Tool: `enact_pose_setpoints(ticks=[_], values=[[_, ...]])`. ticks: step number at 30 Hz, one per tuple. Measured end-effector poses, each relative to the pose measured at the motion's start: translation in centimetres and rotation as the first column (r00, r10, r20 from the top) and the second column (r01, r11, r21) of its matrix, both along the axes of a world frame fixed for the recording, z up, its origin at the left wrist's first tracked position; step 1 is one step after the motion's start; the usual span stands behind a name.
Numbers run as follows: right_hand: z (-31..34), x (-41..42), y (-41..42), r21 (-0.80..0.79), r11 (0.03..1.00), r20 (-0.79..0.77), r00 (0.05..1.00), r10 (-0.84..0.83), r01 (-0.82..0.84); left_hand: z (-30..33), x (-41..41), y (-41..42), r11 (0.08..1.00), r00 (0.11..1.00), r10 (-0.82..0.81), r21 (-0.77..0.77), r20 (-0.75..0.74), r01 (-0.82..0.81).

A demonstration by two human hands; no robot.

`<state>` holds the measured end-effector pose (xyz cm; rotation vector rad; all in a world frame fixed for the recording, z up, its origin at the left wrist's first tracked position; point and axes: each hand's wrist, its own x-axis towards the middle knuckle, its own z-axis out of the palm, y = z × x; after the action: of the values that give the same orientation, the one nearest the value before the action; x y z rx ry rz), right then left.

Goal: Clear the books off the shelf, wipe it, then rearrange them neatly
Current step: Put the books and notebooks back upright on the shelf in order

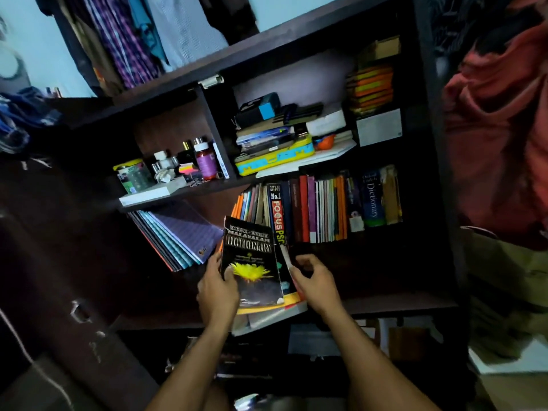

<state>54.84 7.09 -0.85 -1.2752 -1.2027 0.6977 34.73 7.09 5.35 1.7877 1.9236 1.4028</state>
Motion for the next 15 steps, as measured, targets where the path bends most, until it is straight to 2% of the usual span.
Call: enact_pose_setpoints(ticks=[4,6,10,15], values=[[-0.2,-0.3,0.0,-0.017,0.999,0.020,0.999,0.050,-0.049,-1.3,1.0,0.2,0.999,0.999,0.008,-0.042,0.039,-0.006],[-0.2,-0.2,-0.1,0.000,0.999,0.014,0.999,0.042,-0.042,-1.3,1.9,0.0,1.000,0.994,-0.029,0.004,0.104,0.028],[0.0,-0.2,-0.1,0.056,0.995,0.032,0.996,-0.081,0.079,-0.6,4.0,-1.1,0.981,0.957,-0.140,0.170,0.255,0.098],[-0.1,-0.9,-0.8,0.063,0.996,0.165,0.983,-0.080,0.070,-0.4,5.6,-0.6,0.974,0.902,-0.192,0.188,0.387,0.126]])
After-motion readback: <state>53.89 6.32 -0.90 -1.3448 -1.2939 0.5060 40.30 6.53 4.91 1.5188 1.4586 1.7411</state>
